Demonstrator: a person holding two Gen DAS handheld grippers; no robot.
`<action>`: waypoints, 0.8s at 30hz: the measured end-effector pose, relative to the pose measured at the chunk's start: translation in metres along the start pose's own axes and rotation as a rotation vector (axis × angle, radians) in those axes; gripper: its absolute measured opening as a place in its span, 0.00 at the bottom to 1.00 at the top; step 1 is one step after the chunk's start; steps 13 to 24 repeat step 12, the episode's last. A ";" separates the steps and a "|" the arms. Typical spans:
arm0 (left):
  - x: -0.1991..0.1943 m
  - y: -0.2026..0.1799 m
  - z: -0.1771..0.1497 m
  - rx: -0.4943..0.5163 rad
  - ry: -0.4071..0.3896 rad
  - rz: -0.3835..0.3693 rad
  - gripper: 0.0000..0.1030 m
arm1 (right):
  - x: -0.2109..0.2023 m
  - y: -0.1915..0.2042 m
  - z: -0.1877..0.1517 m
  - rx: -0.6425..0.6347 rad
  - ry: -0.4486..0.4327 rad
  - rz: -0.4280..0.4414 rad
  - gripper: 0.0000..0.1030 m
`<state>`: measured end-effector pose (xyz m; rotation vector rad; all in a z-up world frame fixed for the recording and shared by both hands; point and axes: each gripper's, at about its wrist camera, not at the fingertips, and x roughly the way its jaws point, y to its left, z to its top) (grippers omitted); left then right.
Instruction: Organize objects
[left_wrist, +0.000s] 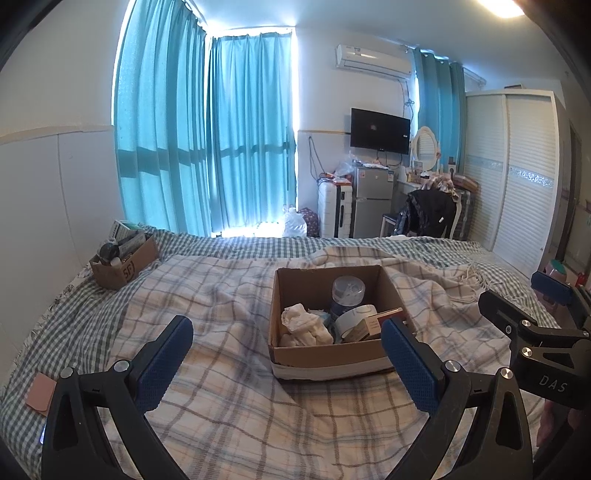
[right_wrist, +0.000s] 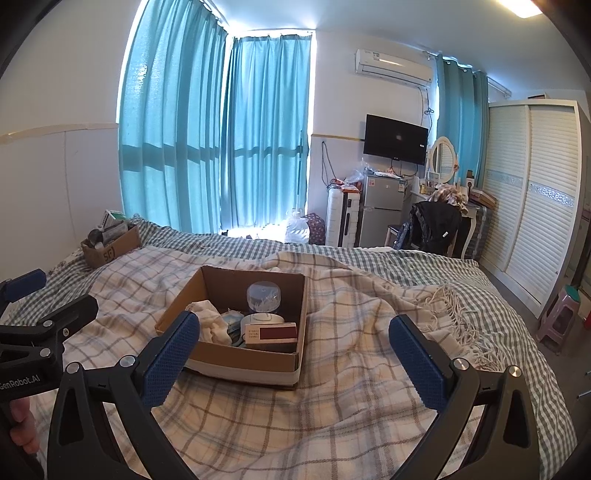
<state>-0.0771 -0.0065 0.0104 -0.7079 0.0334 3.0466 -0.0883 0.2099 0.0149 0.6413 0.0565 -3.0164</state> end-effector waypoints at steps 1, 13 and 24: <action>0.000 0.000 0.000 0.000 0.001 0.000 1.00 | 0.000 0.000 0.000 0.000 0.001 0.000 1.00; 0.003 0.001 -0.003 0.008 0.011 -0.004 1.00 | 0.000 0.001 -0.001 -0.002 0.003 0.001 1.00; 0.003 0.001 -0.003 0.008 0.011 -0.004 1.00 | 0.000 0.001 -0.001 -0.002 0.003 0.001 1.00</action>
